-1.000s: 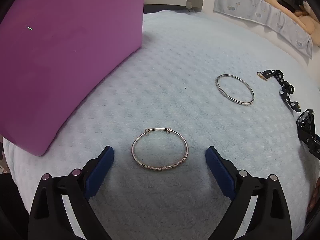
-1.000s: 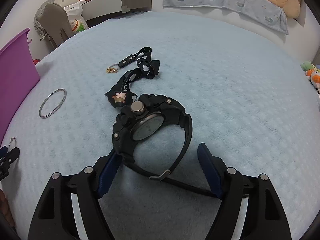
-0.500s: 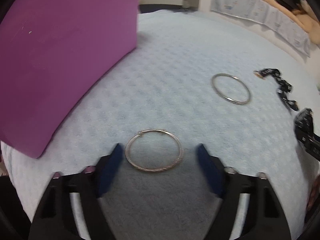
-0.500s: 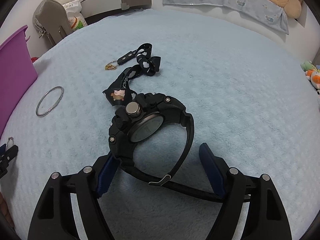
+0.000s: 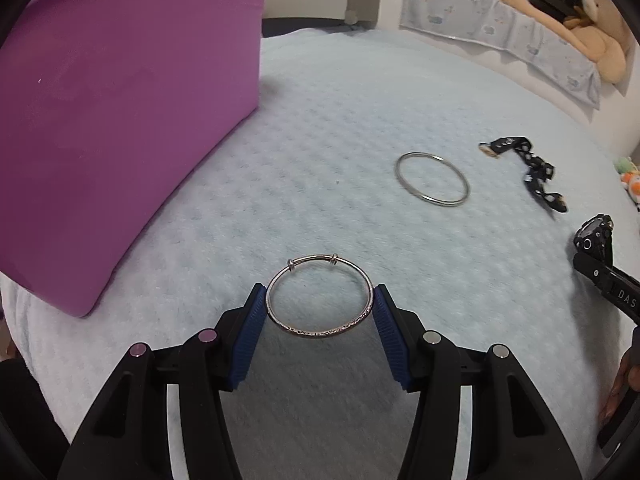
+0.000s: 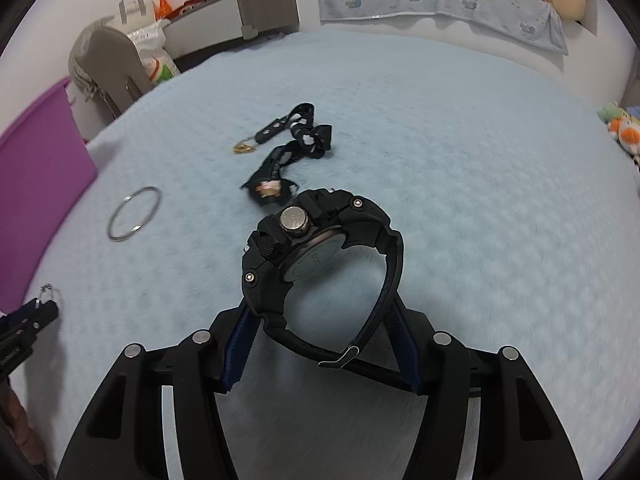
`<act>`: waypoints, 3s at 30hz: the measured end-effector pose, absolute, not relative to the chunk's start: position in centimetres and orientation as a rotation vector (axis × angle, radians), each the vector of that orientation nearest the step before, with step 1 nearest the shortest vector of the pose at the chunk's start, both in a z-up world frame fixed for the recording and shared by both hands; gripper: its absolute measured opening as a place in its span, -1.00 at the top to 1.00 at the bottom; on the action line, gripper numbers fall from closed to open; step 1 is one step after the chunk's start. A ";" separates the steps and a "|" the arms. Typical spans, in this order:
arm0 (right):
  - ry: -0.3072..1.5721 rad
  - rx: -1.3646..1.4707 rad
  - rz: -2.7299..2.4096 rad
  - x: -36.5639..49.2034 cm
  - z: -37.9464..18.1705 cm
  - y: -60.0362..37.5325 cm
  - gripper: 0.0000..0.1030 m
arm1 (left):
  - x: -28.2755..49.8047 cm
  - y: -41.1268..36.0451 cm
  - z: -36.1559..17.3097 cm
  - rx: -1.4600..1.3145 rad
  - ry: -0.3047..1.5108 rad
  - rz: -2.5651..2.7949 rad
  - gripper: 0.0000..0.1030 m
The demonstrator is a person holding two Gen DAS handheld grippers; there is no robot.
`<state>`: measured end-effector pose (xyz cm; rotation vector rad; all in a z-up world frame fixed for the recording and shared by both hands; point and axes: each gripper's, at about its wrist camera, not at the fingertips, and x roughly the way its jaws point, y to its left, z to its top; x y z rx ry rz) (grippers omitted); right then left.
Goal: Organize jewelry
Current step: 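Grasp the black watch with the right tool while the left tool grasps the silver bangle, then carry the black watch and silver bangle with both tools over the pink tub, then open both tools to drop the watch and bangle into the tub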
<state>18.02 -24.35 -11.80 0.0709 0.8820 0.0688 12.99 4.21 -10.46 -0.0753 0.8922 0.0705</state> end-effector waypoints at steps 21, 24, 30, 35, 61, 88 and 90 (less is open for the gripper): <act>0.722 0.140 0.139 10.4 -1.0 -17.4 -0.12 | 7.3 7.0 1.2 -0.144 0.743 -0.067 -0.02; 0.670 0.137 0.191 10.7 2.2 -14.9 -0.12 | 7.1 8.6 4.5 -0.165 0.686 -0.068 -0.02; 0.604 0.131 0.307 12.6 6.7 -9.2 -0.12 | 8.3 13.3 9.9 -0.188 0.607 -0.044 -0.02; 0.589 0.121 0.446 15.2 9.5 -2.3 -0.12 | 9.7 18.0 12.5 -0.180 0.577 0.022 -0.02; 0.930 -0.201 0.610 29.9 5.6 21.4 -0.13 | 17.9 32.8 6.1 -0.293 0.866 0.310 -0.03; 0.974 -0.182 0.558 30.3 5.6 20.7 -0.40 | 17.1 32.6 6.4 -0.277 0.875 0.359 -0.47; 0.967 -0.171 0.562 29.9 5.8 20.4 -0.40 | 16.9 32.5 6.6 -0.282 0.871 0.359 -0.47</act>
